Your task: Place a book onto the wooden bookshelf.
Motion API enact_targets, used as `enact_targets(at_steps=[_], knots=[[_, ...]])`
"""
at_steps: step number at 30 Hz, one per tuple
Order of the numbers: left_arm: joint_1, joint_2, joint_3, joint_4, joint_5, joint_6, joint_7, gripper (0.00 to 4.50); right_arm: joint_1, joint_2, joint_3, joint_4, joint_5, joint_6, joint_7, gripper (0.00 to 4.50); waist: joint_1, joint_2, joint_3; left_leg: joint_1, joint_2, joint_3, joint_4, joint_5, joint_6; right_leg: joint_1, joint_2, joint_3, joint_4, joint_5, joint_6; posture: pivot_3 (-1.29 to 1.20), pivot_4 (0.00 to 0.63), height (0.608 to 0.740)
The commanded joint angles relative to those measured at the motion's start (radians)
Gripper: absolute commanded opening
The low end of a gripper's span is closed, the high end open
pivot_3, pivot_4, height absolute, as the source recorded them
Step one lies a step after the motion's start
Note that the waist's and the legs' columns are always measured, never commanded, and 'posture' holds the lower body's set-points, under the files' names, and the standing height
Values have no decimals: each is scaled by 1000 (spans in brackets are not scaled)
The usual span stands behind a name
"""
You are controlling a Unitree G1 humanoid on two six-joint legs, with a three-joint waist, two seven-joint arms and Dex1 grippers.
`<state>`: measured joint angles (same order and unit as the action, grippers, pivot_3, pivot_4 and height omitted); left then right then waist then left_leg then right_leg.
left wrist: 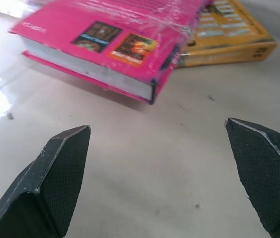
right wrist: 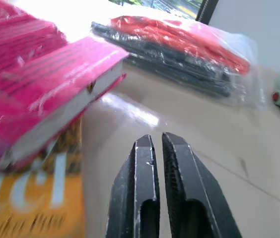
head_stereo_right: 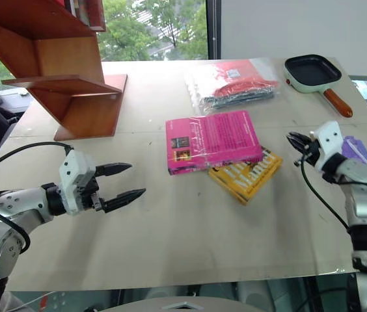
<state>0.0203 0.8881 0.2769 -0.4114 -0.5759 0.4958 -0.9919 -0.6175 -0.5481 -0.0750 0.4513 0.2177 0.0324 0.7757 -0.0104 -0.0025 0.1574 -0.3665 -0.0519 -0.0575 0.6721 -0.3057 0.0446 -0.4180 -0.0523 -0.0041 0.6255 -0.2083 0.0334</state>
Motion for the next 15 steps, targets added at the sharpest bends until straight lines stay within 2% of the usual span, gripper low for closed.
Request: enact_targets(at_steps=[1, 5, 8, 15], knots=[[-24, 32, 72, -17, -47, -10, -43, 4500, -227, 48, 84, 205, -89, -71, 32, 134, -8, 0, 1, 0, 0, 0, 0, 0, 0, -2, 0, 0, 1, 0, 1, 0, 150, 720], [-32, 38, 81, -17, -33, -18, -44, 4500, -449, 127, 161, 474, -184, -159, 41, 134, -7, 0, 1, -3, 0, -2, -4, 1, -2, -6, 0, -2, 0, -1, -1, 0, 150, 720], [-37, 34, 86, -44, -41, -2, -21, 4500, -585, 172, 223, 647, -282, -217, -9, 134, -10, 0, 1, -18, -1, -3, -3, 1, -2, -20, -1, -4, 1, -1, -1, 0, 150, 720], [-42, 33, 106, -99, -76, 45, 23, 4500, -728, 256, 276, 835, -407, -246, -154, 134, -23, 0, 1, -22, -2, -3, -2, 2, -3, -23, -3, -6, 1, -1, -1, 0, 150, 720]])
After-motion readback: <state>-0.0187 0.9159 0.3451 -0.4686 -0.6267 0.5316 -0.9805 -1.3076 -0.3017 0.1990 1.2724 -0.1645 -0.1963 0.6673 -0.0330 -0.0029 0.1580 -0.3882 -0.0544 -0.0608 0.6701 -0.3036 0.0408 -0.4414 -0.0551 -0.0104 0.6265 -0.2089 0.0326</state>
